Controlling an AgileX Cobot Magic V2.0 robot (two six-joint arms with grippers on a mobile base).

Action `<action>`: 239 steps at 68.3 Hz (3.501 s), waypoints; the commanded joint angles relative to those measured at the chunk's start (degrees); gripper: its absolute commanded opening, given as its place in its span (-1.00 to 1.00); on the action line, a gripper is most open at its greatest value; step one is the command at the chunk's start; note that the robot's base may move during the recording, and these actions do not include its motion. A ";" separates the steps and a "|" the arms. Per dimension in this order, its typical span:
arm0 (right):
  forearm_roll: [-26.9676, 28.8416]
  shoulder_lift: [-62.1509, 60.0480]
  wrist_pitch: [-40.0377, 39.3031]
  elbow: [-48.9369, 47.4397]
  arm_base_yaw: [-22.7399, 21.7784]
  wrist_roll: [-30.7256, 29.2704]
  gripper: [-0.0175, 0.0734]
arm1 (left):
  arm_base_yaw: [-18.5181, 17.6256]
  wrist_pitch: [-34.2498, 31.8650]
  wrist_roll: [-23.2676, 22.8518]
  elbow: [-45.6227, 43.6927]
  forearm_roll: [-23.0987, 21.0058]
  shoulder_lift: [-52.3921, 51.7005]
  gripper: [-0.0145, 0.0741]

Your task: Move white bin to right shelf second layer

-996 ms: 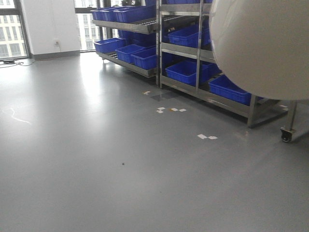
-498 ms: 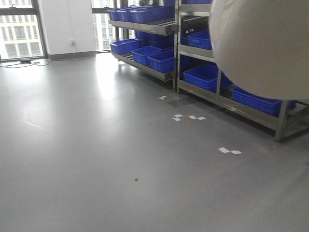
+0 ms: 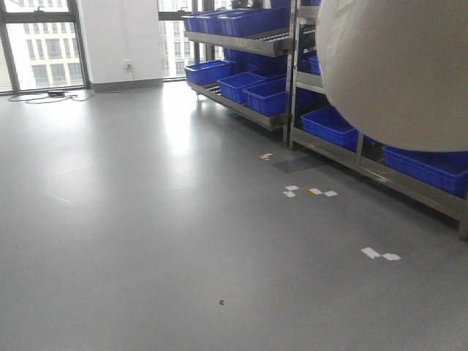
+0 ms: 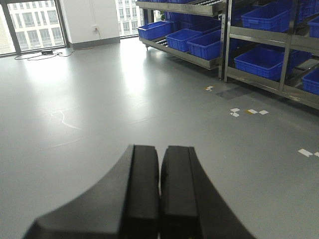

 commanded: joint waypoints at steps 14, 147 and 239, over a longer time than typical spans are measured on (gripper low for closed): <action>-0.35 -0.42 -4.98 -1.72 -0.22 -0.01 -0.49 | -0.34 -4.90 -0.18 2.11 0.00 -0.81 -0.48; -0.29 -0.42 -4.60 -1.72 -0.22 -0.01 -0.49 | -0.34 -4.90 -0.18 2.11 0.00 -0.81 -0.48; -0.29 -0.42 -4.54 -1.72 -0.22 -0.01 -0.49 | -0.34 -4.90 -0.18 2.11 0.00 -0.81 -0.48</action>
